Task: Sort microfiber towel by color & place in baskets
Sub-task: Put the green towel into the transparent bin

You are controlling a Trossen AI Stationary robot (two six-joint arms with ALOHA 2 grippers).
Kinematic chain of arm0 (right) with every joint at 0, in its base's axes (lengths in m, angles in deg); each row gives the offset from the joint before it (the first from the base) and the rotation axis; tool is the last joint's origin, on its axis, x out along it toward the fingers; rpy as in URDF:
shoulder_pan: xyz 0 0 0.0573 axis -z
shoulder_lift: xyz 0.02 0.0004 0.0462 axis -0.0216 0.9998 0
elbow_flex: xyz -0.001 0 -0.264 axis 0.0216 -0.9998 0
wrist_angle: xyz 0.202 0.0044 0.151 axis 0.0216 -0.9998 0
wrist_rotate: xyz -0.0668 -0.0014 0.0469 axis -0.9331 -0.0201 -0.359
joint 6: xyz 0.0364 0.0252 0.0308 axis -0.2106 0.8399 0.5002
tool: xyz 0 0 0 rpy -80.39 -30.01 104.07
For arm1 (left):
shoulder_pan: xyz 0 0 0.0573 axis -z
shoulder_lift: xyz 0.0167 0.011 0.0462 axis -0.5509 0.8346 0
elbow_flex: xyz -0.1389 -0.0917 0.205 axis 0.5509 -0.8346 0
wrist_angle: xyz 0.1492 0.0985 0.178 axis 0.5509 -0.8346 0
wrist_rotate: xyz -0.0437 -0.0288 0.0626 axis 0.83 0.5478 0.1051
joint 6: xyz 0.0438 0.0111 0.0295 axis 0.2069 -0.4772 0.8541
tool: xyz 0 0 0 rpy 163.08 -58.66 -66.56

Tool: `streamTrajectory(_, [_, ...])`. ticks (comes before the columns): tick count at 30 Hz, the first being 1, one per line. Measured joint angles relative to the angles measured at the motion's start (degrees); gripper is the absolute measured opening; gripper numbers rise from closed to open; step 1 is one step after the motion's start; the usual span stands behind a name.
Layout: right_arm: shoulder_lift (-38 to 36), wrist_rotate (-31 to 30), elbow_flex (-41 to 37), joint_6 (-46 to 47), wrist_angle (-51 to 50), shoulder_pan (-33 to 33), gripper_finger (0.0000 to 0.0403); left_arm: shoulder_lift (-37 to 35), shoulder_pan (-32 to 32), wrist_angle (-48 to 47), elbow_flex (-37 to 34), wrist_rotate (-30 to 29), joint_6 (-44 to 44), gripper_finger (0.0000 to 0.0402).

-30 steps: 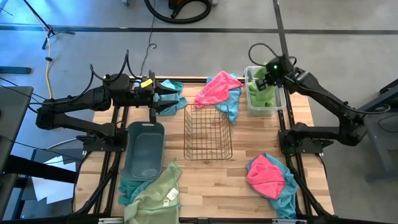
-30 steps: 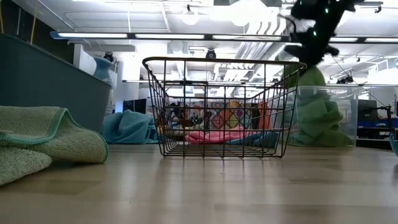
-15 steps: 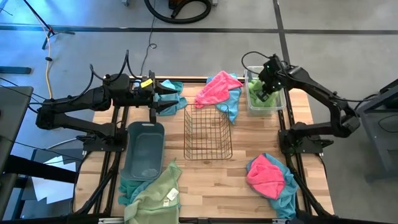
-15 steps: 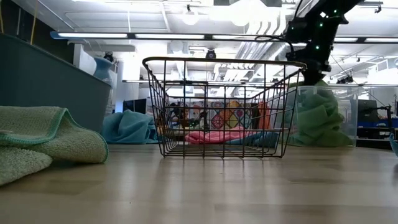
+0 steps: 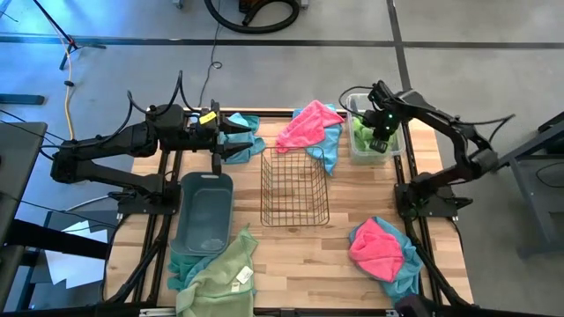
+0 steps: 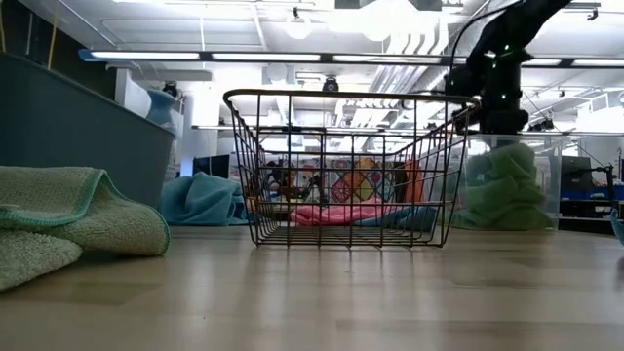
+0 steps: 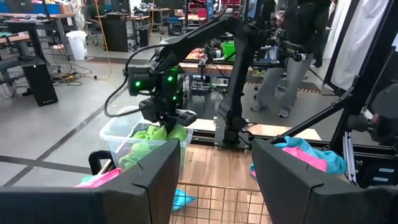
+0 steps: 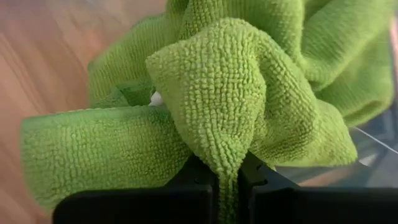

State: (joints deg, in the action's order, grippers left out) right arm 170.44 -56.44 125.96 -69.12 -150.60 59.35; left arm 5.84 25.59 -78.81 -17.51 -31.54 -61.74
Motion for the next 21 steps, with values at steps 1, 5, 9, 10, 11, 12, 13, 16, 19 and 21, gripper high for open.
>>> streamTrajectory(1, [0.80, 0.01, 0.00, -1.06, 0.03, 0.12, 0.0000, 0.00, -0.02, 0.00, 0.00, 0.00, -0.02, 0.0188])
streamTrajectory(5, [3.66, 0.24, 0.00, -5.67, 0.86, 0.41, 0.0000, 0.00, -0.02, 0.04, 0.00, -0.10, -0.02, 0.0188])
streamTrajectory(9, [5.97, 0.24, 0.00, -10.23, 1.53, 0.41, 0.0000, 0.00, -0.02, 0.04, 0.00, -0.18, -0.02, 0.0188])
streamTrajectory(10, [6.55, 0.48, 0.00, -11.57, 1.48, 0.41, 0.0000, 0.00, -0.02, 0.03, 0.00, -0.23, -0.02, 0.0188])
streamTrajectory(11, [7.13, 0.69, 0.04, -12.80, 1.27, 0.41, 0.0000, 0.00, 0.00, 0.02, 0.00, -0.56, -0.02, 0.0188])
streamTrajectory(12, [7.75, 1.01, 0.13, -14.07, 1.06, 0.41, 0.0000, 0.00, 0.00, 0.02, 0.00, -1.18, -0.03, 0.0188])
streamTrajectory(13, [8.40, 1.31, 0.19, -15.20, 0.82, 0.41, 0.0000, 0.00, 0.00, 0.04, 0.00, -1.62, -0.02, 0.0188])
streamTrajectory(16, [10.32, 2.51, 0.17, -16.54, 0.03, 0.41, 0.0002, 0.00, 0.00, 0.04, 0.00, -2.49, 0.05, 0.0188])
streamTrajectory(19, [11.42, 3.98, 0.16, -16.79, -0.38, 0.41, 0.0008, 0.00, 0.00, 0.04, 0.00, -2.84, -0.02, 0.0188])
streamTrajectory(21, [11.56, 5.06, 0.07, -16.49, 0.22, 0.45, 0.0012, 0.00, 0.00, 0.12, 0.00, -2.84, -0.02, 0.0188])
